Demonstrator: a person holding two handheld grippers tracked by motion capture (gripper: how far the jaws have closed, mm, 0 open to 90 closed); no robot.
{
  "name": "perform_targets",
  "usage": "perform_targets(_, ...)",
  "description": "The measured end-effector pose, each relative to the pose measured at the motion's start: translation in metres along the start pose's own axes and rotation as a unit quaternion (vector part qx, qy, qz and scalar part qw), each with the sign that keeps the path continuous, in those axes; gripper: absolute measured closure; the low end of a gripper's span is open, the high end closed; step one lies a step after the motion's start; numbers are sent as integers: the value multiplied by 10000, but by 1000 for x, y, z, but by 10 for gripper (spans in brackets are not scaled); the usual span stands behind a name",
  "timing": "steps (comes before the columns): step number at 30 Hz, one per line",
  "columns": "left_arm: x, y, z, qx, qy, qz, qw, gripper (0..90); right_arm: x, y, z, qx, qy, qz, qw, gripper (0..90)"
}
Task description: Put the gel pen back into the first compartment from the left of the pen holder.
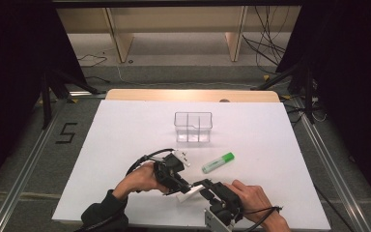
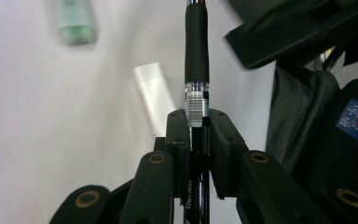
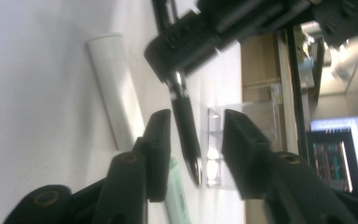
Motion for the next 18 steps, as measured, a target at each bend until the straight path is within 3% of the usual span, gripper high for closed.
perform_targets(1,0,0,0,0,0,0,10000,791,0,0,0,0,0,0,10000,606)
perform_targets(2,-1,2,1,15,10,-3,10000,791,-1,2,-3,267,123,5,9996,576)
perform_targets(3,-2,3,1,-19,-4,-32,10000,791,-1,2,-3,267,123,5,9996,576)
perform_targets(4,-2,4,2,-79,-41,-72,9999,791,-2,5,-6,491,182,12,9986,555)
perform_targets(5,-3,4,3,-121,-83,-113,9998,791,-2,5,-6,491,182,12,9986,555)
perform_targets(6,-4,5,4,-149,-127,-150,9997,791,-3,7,-7,718,211,-5,9972,534)
perform_targets(7,-6,6,6,-173,-186,-189,9995,791,-3,7,-7,718,211,-5,9972,534)
perform_targets(8,-9,8,8,-254,-295,-312,9988,791,-4,10,-9,936,257,10,9953,513)
perform_targets(9,-9,8,8,-254,-295,-312,9988,791,-4,10,-9,936,257,10,9953,513)
perform_targets(10,-12,9,10,-306,-415,-392,9979,790,-5,13,-9,1214,256,76,9922,496)
perform_targets(11,-12,9,10,-306,-415,-392,9979,791,-5,13,-9,1214,256,76,9922,496)
perform_targets(12,-13,10,10,-334,-486,-453,9972,790,-6,17,-10,1492,292,81,9883,481)
perform_targets(13,-15,10,11,-343,-545,-483,9968,790,-6,17,-10,1492,292,81,9883,481)
perform_targets(14,-16,10,12,-374,-608,-533,9960,790,-7,20,-12,1805,286,76,9831,472)
perform_targets(15,-17,10,13,-379,-682,-572,9953,790,-7,20,-12,1805,286,76,9831,472)
perform_targets(16,-18,11,13,-399,-744,-634,9944,790,-8,22,-12,2053,266,78,9783,460)
perform_targets(17,-19,11,14,-421,-788,-671,9937,790,-8,22,-12,2053,266,78,9783,460)
perform_targets(18,-20,12,15,-461,-864,-724,9926,789,-8,24,-13,2296,235,78,9730,440)
Point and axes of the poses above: each handheld gripper's, and its own axes: x roughly forward along the jaws, y roughly out of its underside, z roughly to its left, the point moved 2 cm from there along x, roughly forward along the jaws, and after that the axes turned 15 degrees about x, right-handed, at the moved point
